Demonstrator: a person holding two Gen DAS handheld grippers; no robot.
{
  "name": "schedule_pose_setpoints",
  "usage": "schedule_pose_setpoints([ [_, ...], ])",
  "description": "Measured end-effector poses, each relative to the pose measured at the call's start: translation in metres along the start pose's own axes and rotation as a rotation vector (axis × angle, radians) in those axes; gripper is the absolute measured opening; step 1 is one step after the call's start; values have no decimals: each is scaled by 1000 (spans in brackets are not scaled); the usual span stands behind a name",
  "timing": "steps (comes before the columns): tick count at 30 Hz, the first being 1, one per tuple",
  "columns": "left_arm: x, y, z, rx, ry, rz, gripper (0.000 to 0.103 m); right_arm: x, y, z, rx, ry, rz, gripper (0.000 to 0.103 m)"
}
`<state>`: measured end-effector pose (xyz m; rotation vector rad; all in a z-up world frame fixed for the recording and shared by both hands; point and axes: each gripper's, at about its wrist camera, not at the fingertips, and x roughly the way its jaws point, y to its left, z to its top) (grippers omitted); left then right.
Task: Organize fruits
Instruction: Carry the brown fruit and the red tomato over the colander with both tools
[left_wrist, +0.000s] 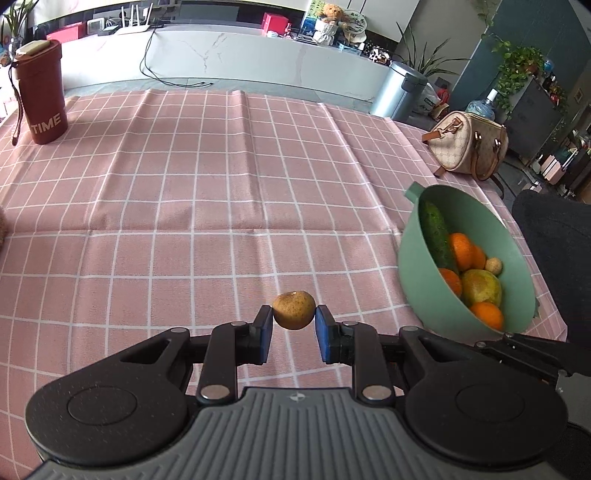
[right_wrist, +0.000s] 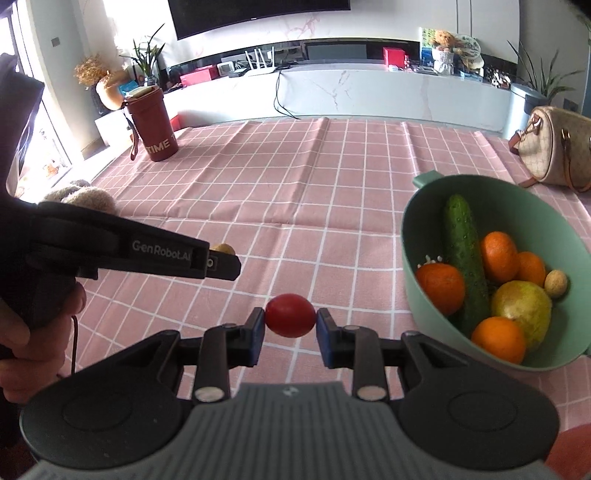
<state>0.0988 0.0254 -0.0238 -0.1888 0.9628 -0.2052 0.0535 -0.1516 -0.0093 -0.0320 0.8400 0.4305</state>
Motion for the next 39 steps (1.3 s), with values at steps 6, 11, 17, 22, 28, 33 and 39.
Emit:
schedule_pose_setpoints([
  [6,-9,-46,1,99,-11,-22,27,-33,-26,9,-77,-3,36,26],
  [11,-15,-85,6,167,-16,-104,27,-63,-52,20,-183,-22,25,26],
  [17,-8,-125,18,254,-19,-173,27,-87,-89,28,-275,-7,8,26],
  [22,15,-150,26,329,17,-162,27,-90,-122,33,-309,11,-15,26],
  [28,44,-154,39,356,90,-87,27,-73,-154,41,-292,51,-26,26],
  [33,66,-151,52,357,156,6,27,-47,-169,50,-301,67,-34,26],
  [39,87,-153,60,400,222,49,28,-12,-182,65,-310,98,-42,26],
])
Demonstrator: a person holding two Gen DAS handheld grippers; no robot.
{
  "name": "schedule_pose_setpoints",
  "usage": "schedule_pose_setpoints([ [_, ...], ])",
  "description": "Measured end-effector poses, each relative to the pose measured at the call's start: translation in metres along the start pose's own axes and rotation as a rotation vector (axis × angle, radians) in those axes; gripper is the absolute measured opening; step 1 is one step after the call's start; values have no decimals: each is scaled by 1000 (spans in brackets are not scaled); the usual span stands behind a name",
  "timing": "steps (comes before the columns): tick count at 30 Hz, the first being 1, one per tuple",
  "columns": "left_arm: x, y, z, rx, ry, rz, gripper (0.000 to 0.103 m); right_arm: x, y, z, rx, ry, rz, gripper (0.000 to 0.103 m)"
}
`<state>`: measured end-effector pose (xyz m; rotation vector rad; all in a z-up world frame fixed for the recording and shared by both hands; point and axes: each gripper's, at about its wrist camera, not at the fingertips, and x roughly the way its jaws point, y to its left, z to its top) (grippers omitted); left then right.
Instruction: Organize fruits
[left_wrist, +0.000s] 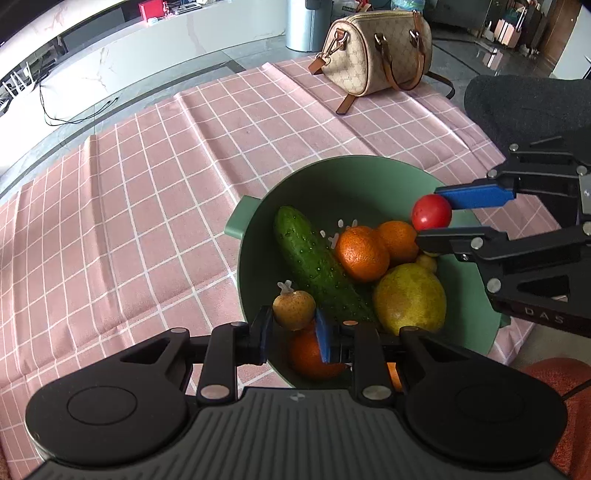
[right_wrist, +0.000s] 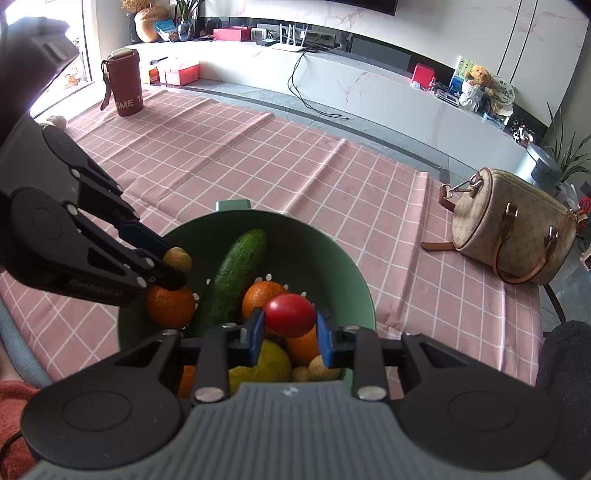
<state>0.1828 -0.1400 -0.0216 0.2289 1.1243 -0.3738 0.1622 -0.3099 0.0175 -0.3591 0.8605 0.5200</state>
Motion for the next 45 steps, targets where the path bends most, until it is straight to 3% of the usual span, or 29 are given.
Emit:
schedule_pose_setpoints([
  [13,13,2,9,29,25,-3,29,57,-23,26,55,45,28,26],
  [20,13,4,10,23,14,-16,36,72,-29,31,148,48,71,26],
  [24,12,7,10,8,10,-57,50,75,-30,31,177,56,78,27],
  [29,8,4,9,10,0,-54,53,70,-33,32,221,56,93,27],
  [37,-25,5,2,4,-73,-40,57,45,-25,42,213,13,86,35],
  [42,-63,10,-9,-32,-170,-28,57,16,-17,47,220,-22,71,37],
  [45,-89,11,-20,-56,-258,3,57,-12,-7,47,230,-72,36,53],
])
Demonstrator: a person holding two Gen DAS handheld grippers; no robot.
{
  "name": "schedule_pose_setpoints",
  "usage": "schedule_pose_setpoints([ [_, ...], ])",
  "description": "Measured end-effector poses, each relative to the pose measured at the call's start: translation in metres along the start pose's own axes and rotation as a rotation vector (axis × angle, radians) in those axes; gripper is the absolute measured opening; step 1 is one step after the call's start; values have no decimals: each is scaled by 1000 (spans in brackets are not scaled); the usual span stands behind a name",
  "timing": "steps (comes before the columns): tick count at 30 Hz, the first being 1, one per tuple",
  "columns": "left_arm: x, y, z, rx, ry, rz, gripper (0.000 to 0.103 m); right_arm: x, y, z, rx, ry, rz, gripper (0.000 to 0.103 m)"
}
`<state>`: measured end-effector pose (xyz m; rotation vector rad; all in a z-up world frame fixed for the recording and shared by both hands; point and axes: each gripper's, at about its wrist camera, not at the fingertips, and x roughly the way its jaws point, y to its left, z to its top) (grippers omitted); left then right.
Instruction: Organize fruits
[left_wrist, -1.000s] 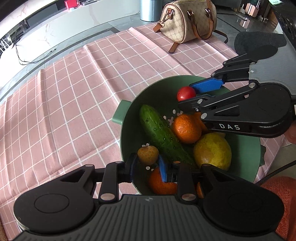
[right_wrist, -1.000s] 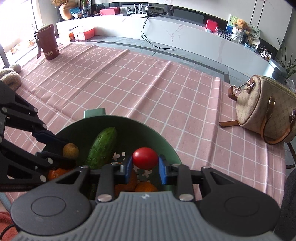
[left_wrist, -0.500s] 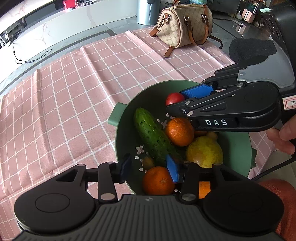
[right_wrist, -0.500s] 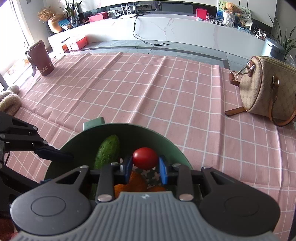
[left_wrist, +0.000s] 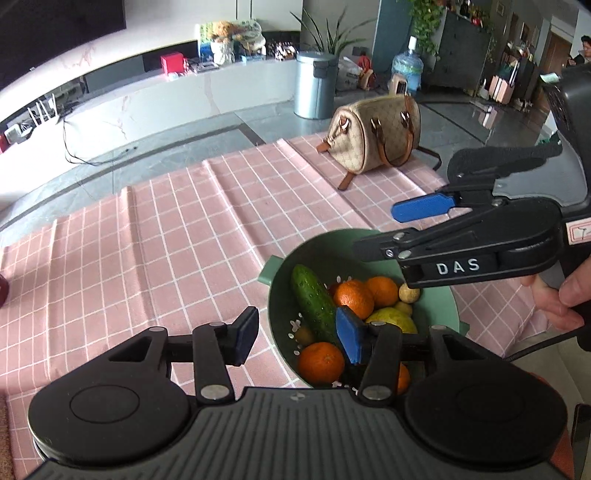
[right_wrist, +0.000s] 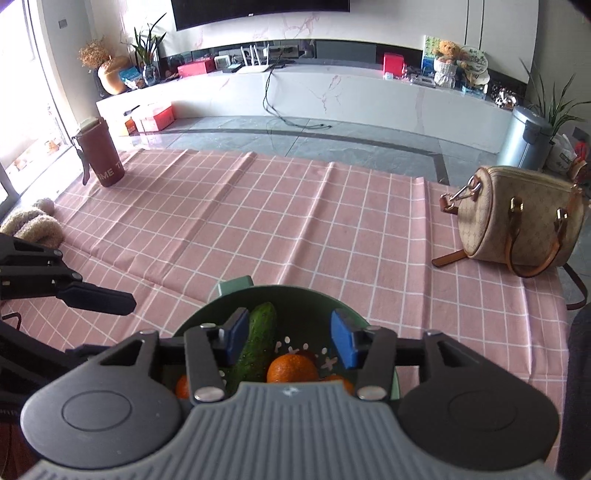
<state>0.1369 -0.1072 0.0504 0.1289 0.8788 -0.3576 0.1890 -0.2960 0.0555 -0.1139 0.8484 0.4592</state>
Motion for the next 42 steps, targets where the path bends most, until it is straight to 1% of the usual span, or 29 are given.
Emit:
schedule_pose_setpoints([
  [2,-18,1,-5,-15,-59,31,58,-21,9,-2,7,-39,-18,59],
  [5,-42,0,-16,-30,-147,82,65,-53,24,-11,30,-101,-32,65],
  [8,-63,1,-29,-61,-212,125,72,-81,39,-27,63,-159,-36,70],
  [9,-70,2,-34,-74,-234,138,76,-88,44,-33,72,-178,-38,71],
  [11,-80,4,-44,-107,-275,172,84,-101,57,-48,89,-214,-55,78],
  [12,-85,3,-51,-125,-300,199,87,-106,62,-56,97,-232,-66,79],
  [14,-91,1,-61,-127,-331,248,87,-114,74,-72,119,-257,-83,79],
  [16,-93,-5,-71,-105,-343,305,88,-118,84,-89,150,-272,-89,80],
  [18,-93,-11,-80,-79,-336,344,88,-120,95,-104,171,-283,-96,80],
  [21,-92,-18,-96,-45,-325,348,88,-121,113,-122,173,-311,-134,81],
  [24,-85,-18,-109,-64,-305,354,88,-118,126,-135,169,-329,-169,81],
  [27,-74,-15,-121,-83,-269,354,88,-110,136,-146,158,-319,-188,81],
  [31,-58,-10,-132,-87,-208,366,88,-94,140,-155,158,-279,-185,81],
  [37,-42,0,-143,-137,-121,352,88,-78,142,-163,150,-266,-194,81],
  [42,-36,4,-147,-163,-84,341,88,-69,141,-163,144,-265,-175,81],
])
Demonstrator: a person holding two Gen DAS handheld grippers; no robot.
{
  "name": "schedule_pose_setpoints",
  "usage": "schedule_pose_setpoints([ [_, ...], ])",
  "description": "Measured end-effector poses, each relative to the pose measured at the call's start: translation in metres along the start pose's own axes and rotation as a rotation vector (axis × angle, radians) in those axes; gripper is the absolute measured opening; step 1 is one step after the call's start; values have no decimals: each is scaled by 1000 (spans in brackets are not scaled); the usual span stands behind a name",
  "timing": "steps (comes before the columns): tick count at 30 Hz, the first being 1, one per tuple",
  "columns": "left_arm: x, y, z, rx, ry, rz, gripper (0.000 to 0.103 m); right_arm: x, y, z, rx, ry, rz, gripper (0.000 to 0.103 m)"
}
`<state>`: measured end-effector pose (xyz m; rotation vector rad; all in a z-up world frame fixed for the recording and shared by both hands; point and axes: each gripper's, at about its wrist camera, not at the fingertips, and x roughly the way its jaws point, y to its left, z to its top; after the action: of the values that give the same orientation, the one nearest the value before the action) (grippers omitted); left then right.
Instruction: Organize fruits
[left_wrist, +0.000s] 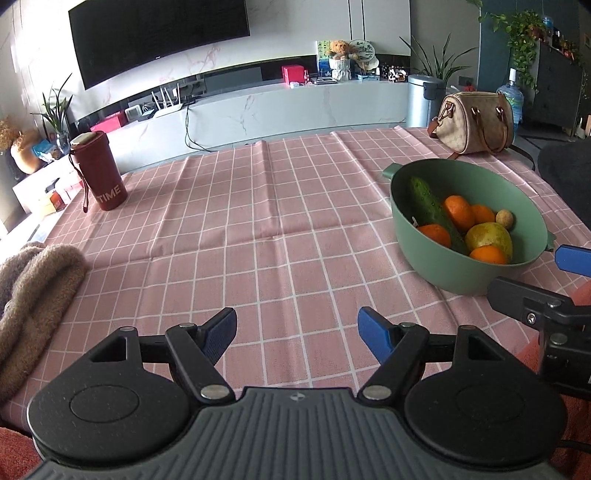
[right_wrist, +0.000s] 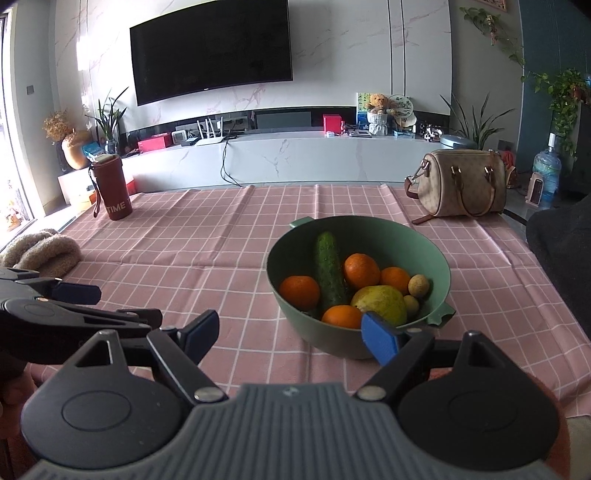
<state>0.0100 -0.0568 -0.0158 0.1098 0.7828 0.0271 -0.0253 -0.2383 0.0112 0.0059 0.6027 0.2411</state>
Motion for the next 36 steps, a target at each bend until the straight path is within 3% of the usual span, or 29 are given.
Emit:
schedule_pose_setpoints([
  [36,1,9,-1,-27,32,-6,88,13,4,-1,-12,48,-17,81],
])
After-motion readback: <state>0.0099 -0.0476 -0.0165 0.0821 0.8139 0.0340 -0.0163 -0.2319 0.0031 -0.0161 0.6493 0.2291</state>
